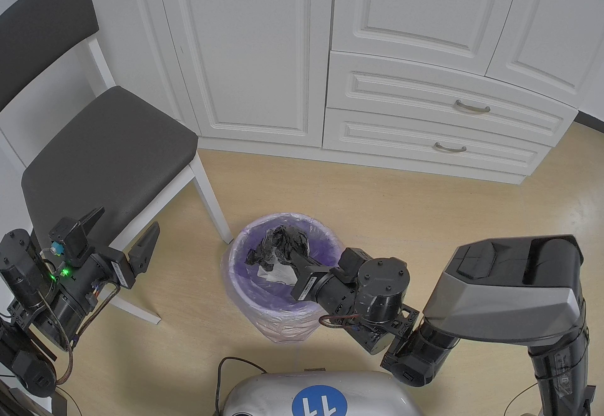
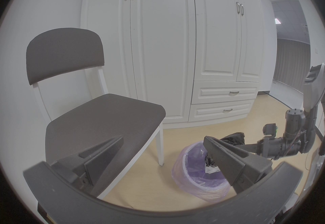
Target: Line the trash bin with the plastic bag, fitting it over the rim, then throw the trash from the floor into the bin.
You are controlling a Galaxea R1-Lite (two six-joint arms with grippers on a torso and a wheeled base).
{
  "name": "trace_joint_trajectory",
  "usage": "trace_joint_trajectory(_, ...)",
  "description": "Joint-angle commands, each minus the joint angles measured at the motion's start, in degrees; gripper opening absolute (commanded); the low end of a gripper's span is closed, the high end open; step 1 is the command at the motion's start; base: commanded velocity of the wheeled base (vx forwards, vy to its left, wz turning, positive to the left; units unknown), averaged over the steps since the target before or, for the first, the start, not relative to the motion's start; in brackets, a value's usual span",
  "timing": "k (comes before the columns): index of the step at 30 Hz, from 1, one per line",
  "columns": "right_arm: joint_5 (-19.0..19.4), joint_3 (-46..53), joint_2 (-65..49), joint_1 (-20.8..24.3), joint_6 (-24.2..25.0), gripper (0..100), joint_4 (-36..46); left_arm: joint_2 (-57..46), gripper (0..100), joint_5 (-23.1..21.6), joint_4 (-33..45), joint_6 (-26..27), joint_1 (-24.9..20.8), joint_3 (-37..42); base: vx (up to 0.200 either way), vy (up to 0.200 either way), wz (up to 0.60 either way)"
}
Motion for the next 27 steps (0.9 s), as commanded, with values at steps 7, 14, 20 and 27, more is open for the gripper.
trace_joint_trajectory(7, -0.61, -4.85, 7.44, -0.24, 0.69, 0, -1.05, 0.52, 100, -0.14, -0.03, -0.01, 0.18, -0.05, 0.000, 0.000, 0.00)
trace_joint_trajectory(14, -0.52, -7.13, 11.66, -1.73, 0.95, 0, -1.05, 1.31, 100, -0.32, -0.12, -0.01, 0.27, -0.05, 0.000, 0.000, 0.00)
trace_joint_trajectory(20, -0.52, -9.07, 13.77, -3.14, 0.78, 0, -1.05, 1.75, 100, -0.40, -0.12, -0.01, 0.27, -0.05, 0.000, 0.000, 0.00)
trace_joint_trajectory(27, -0.35, -10.39, 15.97, -3.23, -0.10, 0, -1.05, 1.83, 100, -0.40, -0.12, -0.01, 0.18, -0.05, 0.000, 0.000, 0.00)
